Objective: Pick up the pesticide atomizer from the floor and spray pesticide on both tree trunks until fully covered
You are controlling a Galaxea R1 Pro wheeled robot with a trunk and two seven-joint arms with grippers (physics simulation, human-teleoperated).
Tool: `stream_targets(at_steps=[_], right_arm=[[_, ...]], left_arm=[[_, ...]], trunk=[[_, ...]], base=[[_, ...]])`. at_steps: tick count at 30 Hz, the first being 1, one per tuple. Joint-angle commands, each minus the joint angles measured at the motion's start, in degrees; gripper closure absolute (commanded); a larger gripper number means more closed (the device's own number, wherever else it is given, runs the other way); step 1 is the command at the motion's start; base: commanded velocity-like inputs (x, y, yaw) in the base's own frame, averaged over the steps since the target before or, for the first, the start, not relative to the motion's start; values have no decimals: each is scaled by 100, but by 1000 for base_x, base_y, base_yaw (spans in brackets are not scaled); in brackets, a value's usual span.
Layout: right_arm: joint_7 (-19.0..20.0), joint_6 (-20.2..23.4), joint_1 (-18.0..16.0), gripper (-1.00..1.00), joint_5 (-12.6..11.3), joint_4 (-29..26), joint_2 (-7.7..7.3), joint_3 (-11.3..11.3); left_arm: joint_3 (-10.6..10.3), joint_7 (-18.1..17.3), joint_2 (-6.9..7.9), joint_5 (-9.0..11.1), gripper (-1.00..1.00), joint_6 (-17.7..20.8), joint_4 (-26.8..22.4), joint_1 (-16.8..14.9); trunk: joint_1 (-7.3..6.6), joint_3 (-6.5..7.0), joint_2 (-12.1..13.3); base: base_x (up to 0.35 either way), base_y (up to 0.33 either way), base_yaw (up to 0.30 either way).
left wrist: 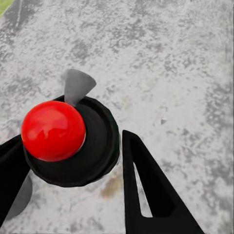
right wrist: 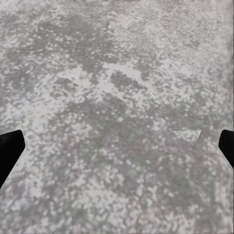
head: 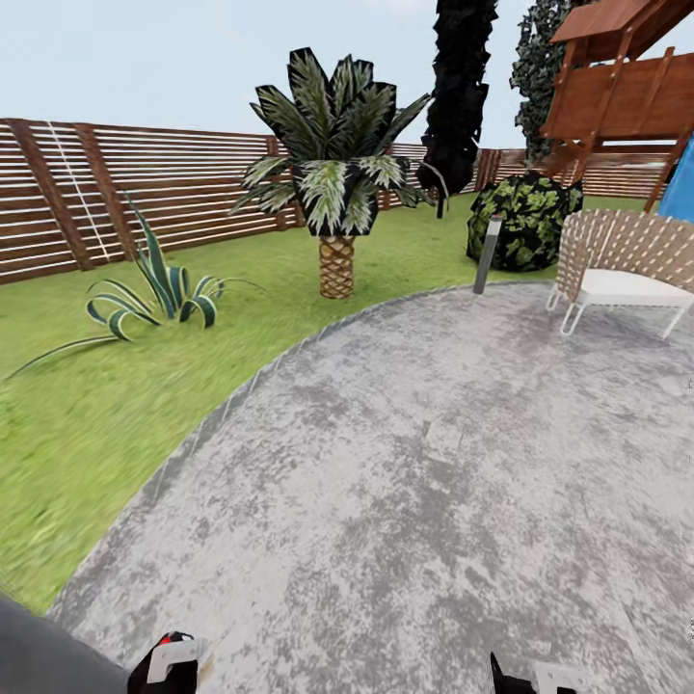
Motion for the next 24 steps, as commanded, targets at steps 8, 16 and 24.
stream_targets(at_steps=[8, 16, 24], right_arm=[[2, -19, 0, -100, -28, 7, 0, 5], [2, -19, -4, -100, -28, 7, 0, 9], [2, -19, 0, -100, -28, 0, 0, 12]], left_arm=[[12, 21, -1, -41, 100, -18, 6, -1], [12, 21, 7, -41, 100, -18, 6, -1], [6, 16, 7, -41, 100, -21, 1, -1]], trunk=[[2, -5, -2], [2, -5, -2], [2, -5, -2]], base=[[339, -24, -300], [271, -1, -300], [18, 0, -300]])
